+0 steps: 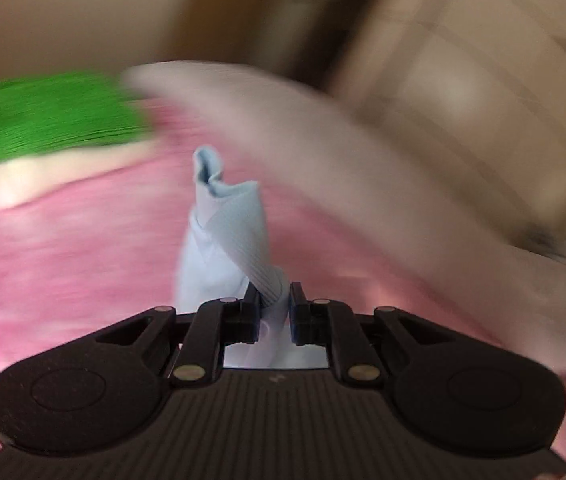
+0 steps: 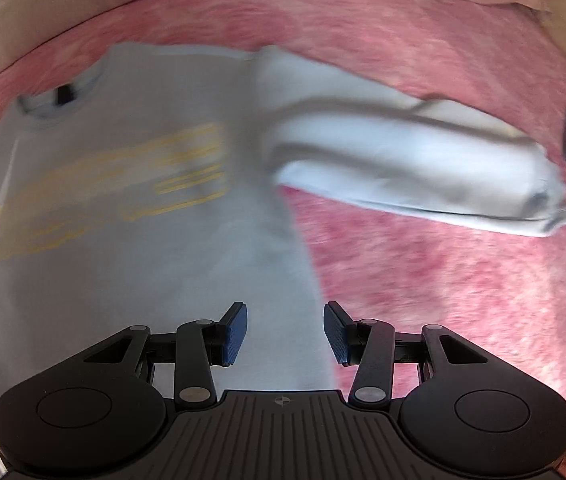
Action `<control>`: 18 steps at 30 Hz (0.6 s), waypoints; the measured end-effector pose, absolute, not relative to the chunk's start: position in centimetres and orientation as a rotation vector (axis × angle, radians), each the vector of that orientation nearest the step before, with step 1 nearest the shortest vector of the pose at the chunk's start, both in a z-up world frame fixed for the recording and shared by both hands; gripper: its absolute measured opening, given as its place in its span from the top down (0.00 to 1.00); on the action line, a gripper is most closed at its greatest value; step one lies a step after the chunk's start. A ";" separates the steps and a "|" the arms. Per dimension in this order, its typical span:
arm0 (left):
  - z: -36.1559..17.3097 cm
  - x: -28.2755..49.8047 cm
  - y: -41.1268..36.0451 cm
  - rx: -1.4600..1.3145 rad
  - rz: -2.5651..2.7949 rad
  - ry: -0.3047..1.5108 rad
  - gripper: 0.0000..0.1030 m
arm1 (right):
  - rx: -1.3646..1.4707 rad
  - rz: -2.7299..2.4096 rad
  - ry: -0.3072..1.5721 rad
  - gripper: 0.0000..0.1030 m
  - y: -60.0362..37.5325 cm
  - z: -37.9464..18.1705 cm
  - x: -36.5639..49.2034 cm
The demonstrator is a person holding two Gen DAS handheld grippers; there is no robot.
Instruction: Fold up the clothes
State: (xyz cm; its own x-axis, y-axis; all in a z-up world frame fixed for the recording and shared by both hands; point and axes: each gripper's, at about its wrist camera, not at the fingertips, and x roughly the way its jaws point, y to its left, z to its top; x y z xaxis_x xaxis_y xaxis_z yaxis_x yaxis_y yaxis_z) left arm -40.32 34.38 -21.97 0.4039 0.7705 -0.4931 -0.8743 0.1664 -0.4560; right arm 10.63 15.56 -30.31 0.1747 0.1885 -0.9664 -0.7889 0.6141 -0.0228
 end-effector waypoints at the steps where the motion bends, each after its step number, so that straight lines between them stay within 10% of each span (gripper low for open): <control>1: -21.8 -37.8 34.0 -0.776 1.087 0.170 0.89 | -0.598 0.743 1.206 0.55 15.2 -30.2 11.4; 8: -26.5 -23.4 30.2 -0.949 0.678 0.400 0.73 | -0.524 0.708 1.197 0.55 13.8 -29.3 14.9; 18: -30.4 -30.6 29.5 -1.016 0.904 0.626 0.73 | -0.239 0.918 1.337 0.55 15.7 -31.3 14.2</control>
State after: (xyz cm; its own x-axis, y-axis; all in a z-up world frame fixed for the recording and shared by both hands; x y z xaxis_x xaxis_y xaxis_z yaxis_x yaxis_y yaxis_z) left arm -30.57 29.54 -30.44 0.5004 0.3391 -0.7967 -0.8650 0.2359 -0.4429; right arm 14.18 15.75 -31.30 -0.0453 0.4317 -0.9009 -0.6857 0.6424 0.3423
